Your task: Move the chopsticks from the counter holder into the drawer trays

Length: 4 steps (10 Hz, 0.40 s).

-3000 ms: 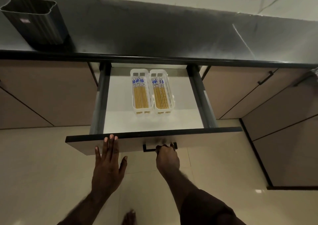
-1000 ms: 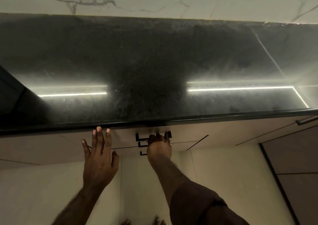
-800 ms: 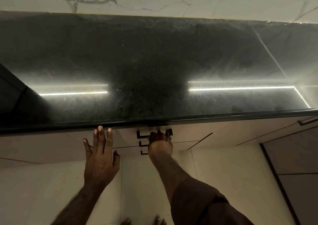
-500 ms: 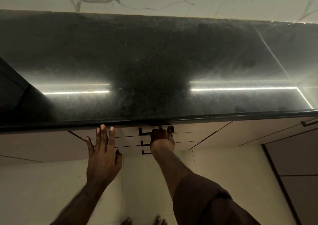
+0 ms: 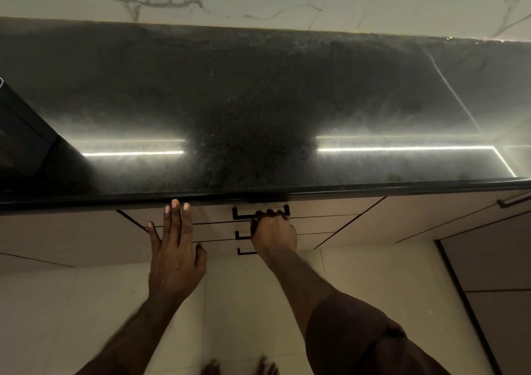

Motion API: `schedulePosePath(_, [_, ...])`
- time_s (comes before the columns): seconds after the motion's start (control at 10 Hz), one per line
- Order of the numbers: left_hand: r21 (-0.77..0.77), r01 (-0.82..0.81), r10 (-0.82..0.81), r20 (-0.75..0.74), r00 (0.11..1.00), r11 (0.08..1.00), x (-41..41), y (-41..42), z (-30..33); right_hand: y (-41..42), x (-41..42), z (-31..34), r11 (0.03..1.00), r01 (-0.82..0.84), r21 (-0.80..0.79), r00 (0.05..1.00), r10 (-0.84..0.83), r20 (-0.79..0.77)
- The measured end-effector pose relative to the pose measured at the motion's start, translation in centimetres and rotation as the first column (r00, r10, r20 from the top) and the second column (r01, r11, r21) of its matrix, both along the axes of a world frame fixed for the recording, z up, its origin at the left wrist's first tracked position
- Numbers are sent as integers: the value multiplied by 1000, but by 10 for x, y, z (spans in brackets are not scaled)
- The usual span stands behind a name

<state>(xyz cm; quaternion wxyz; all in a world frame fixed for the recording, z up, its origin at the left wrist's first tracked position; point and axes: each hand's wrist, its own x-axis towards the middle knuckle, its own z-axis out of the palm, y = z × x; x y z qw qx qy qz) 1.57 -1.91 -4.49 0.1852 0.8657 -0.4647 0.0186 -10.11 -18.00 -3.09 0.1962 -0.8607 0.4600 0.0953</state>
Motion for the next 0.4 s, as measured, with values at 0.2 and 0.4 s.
schedulePosePath(0.2, [-28,-1,0,-58,998,1000,-9,1,22,11,-20,27,984,-11,-176,976,49,213])
schedulePosePath(0.4, [-74,15,-22,-96,995,997,-20,-1,52,10,-35,59,974,-10,-227,944,84,318])
